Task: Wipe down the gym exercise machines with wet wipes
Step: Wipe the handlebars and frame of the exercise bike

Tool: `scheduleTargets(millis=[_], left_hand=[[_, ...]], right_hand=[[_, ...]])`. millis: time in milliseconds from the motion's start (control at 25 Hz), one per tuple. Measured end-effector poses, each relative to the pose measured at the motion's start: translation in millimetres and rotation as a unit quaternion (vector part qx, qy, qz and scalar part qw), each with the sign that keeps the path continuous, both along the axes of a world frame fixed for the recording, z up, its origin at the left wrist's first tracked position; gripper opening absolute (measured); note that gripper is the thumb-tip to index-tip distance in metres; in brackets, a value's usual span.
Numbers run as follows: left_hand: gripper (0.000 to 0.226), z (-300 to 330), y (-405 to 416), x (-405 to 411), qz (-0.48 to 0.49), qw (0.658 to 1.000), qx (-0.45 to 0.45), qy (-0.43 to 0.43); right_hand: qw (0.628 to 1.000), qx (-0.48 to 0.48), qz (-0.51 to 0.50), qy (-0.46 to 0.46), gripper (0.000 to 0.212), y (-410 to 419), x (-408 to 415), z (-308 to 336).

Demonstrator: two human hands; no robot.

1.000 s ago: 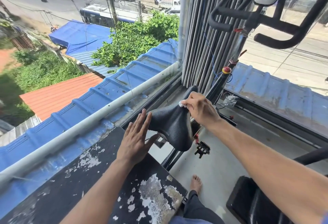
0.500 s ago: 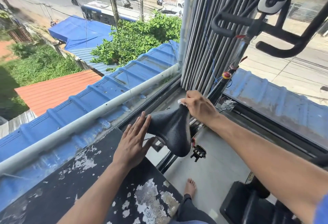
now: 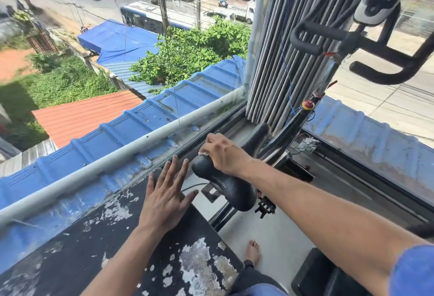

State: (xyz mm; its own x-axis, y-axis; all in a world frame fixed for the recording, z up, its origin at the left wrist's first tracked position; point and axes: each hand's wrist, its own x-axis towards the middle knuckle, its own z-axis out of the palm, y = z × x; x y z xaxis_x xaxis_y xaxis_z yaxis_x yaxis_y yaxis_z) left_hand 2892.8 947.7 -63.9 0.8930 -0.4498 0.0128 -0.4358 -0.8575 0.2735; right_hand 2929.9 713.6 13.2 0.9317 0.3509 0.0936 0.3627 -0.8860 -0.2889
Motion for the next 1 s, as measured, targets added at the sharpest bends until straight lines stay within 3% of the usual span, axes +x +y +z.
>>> scheduleTargets(millis=[200,480,720,800,920,1000], left_hand=[[0.082,3.3,0.0,-0.8,0.0,1.0,-0.013,0.01],[0.078,8.4,-1.4,0.0,-0.014,0.999,-0.02,0.038],[0.07,23.6,-17.8,25.2,-0.101,0.993,-0.045,0.032],[0.068,27.5,-30.4,36.5,-0.146,0.989,-0.009,0.013],[0.066,35.5,-58.8,53.0,-0.202,0.978,0.042,-0.005],[0.067,41.7,-69.5,63.9,-0.229,0.971,0.071,-0.001]], right_hand=[[0.99,-0.004,0.133,-0.055,0.033,-45.0,-44.8,4.5],[0.992,0.061,-0.067,-0.092,0.02,-35.1,-29.8,-7.4],[0.985,0.117,-0.049,-0.117,0.023,-35.3,-122.4,-25.3],[0.97,0.168,-0.122,-0.123,0.024,-42.0,-130.0,-33.2],[0.913,0.244,-0.303,-0.121,0.019,-47.1,-121.8,-44.4],[0.878,0.28,-0.373,-0.109,0.013,-44.6,-126.3,-49.1]])
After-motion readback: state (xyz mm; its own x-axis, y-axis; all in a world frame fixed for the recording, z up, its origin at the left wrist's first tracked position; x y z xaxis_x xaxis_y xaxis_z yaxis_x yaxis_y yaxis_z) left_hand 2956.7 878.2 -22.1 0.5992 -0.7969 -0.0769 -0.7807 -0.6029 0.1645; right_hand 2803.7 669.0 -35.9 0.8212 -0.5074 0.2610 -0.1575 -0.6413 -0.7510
